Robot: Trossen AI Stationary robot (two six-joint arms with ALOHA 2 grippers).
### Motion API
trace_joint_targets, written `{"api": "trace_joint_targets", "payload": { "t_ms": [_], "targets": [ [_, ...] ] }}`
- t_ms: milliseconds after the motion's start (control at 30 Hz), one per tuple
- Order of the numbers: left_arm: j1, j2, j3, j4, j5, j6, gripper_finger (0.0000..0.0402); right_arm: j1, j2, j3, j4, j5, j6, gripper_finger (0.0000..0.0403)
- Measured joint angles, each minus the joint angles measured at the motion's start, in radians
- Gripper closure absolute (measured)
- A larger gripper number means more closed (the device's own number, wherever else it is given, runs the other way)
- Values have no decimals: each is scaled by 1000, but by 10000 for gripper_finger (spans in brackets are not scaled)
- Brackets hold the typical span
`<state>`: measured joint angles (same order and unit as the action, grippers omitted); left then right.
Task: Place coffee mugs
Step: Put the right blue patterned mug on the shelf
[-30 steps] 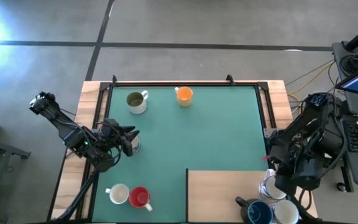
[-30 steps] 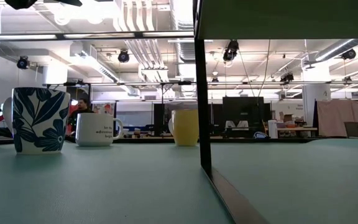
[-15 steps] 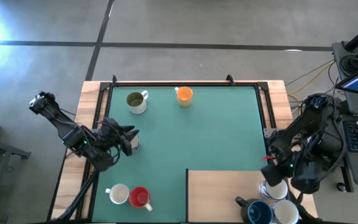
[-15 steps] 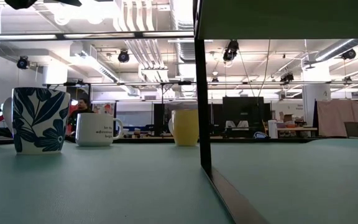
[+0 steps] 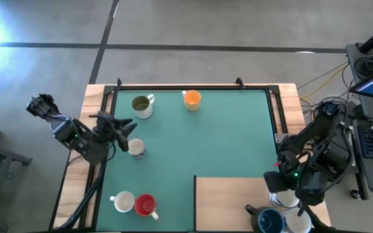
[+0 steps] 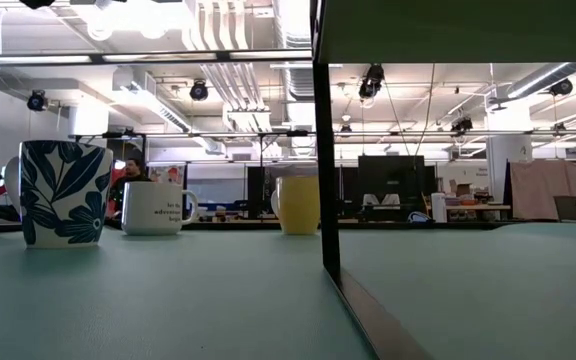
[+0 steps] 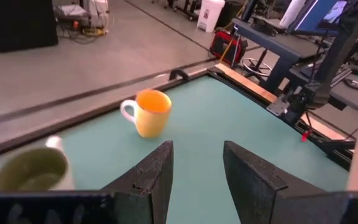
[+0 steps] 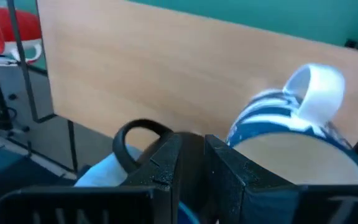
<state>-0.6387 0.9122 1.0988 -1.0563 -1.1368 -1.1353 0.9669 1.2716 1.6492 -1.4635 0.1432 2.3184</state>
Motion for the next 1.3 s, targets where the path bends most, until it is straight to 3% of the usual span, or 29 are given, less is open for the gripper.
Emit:
{"api": "trace_joint_targets", "payload": {
  "t_ms": [200,500,867,1300],
  "targets": [
    [6,-88,0,0,1,90,278,-54,36,22,-26,-169,20,344],
    [6,-143,0,0,-7,200,278,-84,87,56,-36,-181,15,344],
    [6,-147,0,-8,-7,211,278,-97,145,86,-57,-151,-2,344],
    [6,-145,0,-8,-6,229,278,-97,176,85,-106,-251,-32,344]
  ]
}}
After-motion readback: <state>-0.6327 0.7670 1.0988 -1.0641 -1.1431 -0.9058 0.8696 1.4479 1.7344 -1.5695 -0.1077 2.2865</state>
